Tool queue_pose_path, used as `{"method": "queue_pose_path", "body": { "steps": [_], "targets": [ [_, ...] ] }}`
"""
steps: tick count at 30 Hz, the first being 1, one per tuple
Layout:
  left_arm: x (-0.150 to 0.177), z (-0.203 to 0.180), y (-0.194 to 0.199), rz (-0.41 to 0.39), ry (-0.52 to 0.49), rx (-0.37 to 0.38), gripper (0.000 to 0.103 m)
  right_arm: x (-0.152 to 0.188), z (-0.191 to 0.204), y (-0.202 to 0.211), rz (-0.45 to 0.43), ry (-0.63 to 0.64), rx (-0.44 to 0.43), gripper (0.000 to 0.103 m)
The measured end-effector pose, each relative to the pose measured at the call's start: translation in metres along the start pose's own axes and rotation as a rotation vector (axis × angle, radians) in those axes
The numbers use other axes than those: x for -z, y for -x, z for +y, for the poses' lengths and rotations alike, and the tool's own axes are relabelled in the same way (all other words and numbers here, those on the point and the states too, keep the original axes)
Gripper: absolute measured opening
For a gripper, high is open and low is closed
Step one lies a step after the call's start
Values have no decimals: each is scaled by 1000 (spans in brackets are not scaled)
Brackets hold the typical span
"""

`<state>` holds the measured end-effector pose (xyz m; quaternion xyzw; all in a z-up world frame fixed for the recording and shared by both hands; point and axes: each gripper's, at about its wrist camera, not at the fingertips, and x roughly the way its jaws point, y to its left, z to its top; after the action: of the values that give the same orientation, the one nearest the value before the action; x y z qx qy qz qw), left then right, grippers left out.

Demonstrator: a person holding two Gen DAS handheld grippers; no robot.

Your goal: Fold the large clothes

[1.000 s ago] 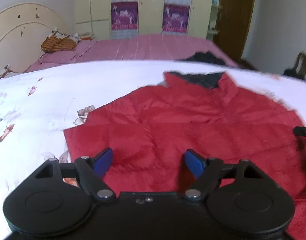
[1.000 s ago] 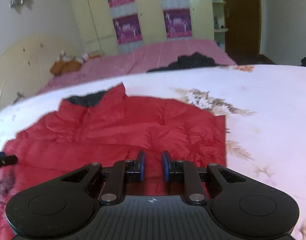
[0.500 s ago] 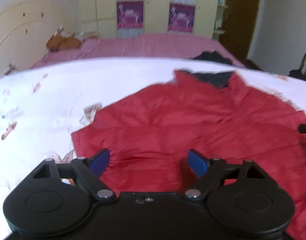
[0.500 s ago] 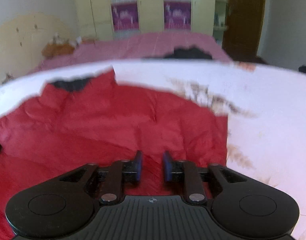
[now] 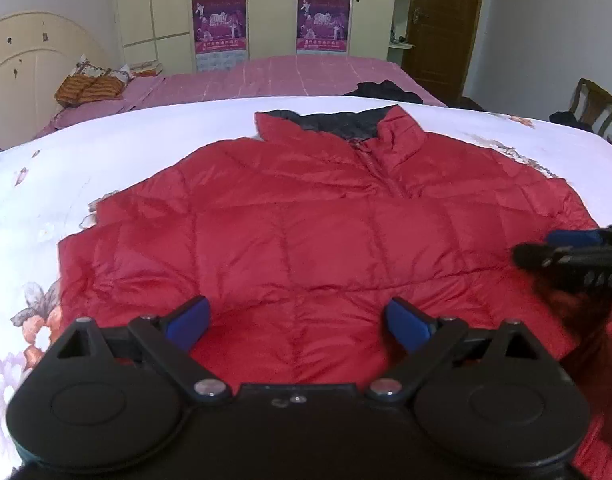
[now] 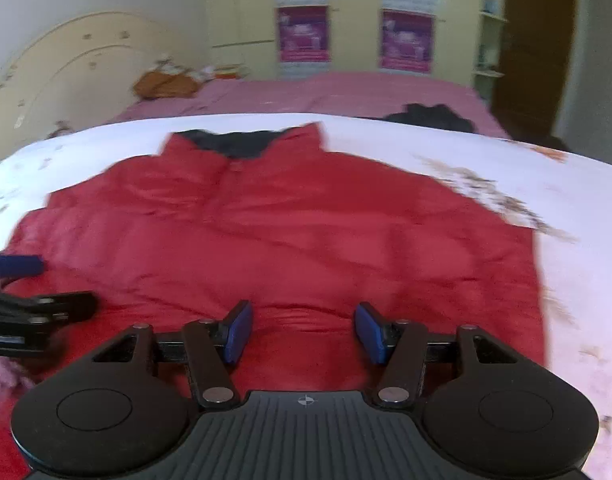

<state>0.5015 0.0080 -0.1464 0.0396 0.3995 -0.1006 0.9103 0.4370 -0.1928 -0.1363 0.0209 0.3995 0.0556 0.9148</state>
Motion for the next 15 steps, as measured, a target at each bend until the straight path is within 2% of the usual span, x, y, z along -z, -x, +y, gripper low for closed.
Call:
{"method": "queue_pose_path", "body": {
  "steps": [2,4,7,9,12,15],
  "targets": [
    [3,7,1,1,1,-11,96,2,-14,0,4,-21,64,56],
    [6,15,4,-1,6,-18,96,4,-26,2,16,-54,38,55],
    [10,22,14,-12,9,-37,94,2,-20,19,-1,-22,34,56],
    [14,25,29,-29,18,-38,94,3,-17,43,-51,-31,-11,56],
    [23,21,51,-56,13,-12,93,14,-2,65,-60,-10,-84,56],
    [34,14,58,-46,-19,-16,92,29,15,60,-19,51,-54,56]
  ]
}}
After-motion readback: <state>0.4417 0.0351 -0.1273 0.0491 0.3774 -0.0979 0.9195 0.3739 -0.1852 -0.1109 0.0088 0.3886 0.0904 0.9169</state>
